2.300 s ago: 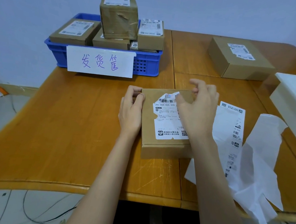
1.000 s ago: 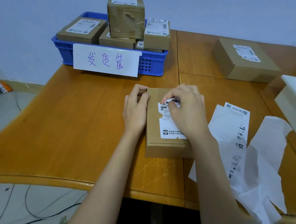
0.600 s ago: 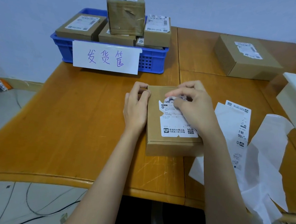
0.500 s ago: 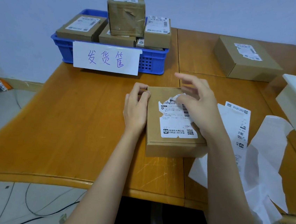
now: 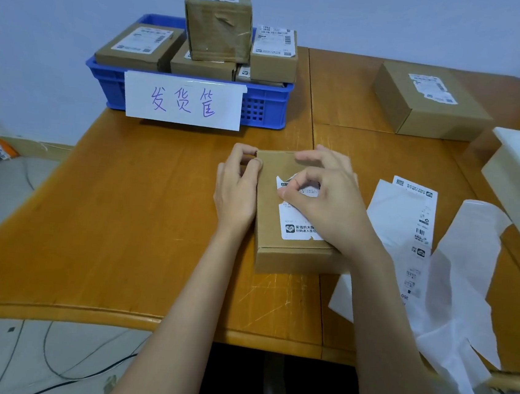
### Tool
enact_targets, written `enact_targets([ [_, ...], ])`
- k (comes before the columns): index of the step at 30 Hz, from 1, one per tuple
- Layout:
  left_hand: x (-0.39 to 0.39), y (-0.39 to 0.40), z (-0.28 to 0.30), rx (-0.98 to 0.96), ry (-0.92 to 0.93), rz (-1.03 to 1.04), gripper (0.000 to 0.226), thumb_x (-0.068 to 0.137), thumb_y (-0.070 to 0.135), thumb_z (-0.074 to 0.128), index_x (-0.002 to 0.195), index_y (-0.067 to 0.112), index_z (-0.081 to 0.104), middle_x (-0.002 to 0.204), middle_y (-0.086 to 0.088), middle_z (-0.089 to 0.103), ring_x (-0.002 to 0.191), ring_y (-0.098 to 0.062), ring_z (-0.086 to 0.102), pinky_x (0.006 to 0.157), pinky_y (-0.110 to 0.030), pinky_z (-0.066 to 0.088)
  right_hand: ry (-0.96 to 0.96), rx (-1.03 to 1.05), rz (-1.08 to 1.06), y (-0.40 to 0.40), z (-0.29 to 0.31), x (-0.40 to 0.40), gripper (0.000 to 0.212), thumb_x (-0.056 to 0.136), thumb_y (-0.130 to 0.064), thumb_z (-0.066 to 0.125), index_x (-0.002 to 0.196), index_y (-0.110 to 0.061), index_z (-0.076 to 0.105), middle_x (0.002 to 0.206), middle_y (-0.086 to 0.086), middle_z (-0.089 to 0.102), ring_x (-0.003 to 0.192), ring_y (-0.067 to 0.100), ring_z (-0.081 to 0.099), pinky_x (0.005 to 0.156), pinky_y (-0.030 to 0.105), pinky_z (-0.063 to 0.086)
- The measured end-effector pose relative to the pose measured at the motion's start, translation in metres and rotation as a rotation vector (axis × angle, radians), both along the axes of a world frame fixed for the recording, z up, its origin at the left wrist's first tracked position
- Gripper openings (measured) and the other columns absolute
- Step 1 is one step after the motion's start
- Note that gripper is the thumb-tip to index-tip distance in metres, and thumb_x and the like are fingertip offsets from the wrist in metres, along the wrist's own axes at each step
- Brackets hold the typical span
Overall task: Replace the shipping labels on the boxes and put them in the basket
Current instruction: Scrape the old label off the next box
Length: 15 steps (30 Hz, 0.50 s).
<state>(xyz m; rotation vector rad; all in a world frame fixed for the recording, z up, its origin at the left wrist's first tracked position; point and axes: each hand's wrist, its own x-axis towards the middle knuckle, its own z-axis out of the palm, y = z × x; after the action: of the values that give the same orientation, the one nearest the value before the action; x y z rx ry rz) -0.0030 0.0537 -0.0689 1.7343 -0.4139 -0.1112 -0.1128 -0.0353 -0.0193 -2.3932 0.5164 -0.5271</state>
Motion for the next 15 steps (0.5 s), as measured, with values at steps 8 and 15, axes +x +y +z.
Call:
enact_targets([
  [8, 0.0003, -0.0018, -0.0009, 0.043, 0.010, 0.016, 0.016, 0.099, 0.027, 0.044, 0.094, 0.040, 0.051, 0.093, 0.020, 0.058, 0.101, -0.004, 0.047, 0.075, -0.022, 0.033, -0.028, 0.087, 0.059, -0.0062, -0.0037, -0.0024, 0.018, 0.089, -0.018, 0.069, 0.071, -0.017, 0.066, 0.135, -0.012, 0.049, 0.139, 0.005, 0.023, 0.099, 0.010, 0.018],
  [15, 0.0006, -0.0023, -0.0014, 0.036, 0.017, 0.021, 0.013, 0.099, 0.026, 0.044, 0.098, 0.038, 0.051, 0.094, 0.020, 0.057, 0.102, -0.006, 0.046, 0.078, -0.025, 0.033, -0.232, 0.097, -0.193, -0.0023, 0.0032, -0.0087, 0.028, 0.083, -0.039, 0.073, 0.063, -0.020, 0.065, 0.093, -0.009, 0.051, 0.103, 0.012, 0.042, 0.088, 0.023, 0.033],
])
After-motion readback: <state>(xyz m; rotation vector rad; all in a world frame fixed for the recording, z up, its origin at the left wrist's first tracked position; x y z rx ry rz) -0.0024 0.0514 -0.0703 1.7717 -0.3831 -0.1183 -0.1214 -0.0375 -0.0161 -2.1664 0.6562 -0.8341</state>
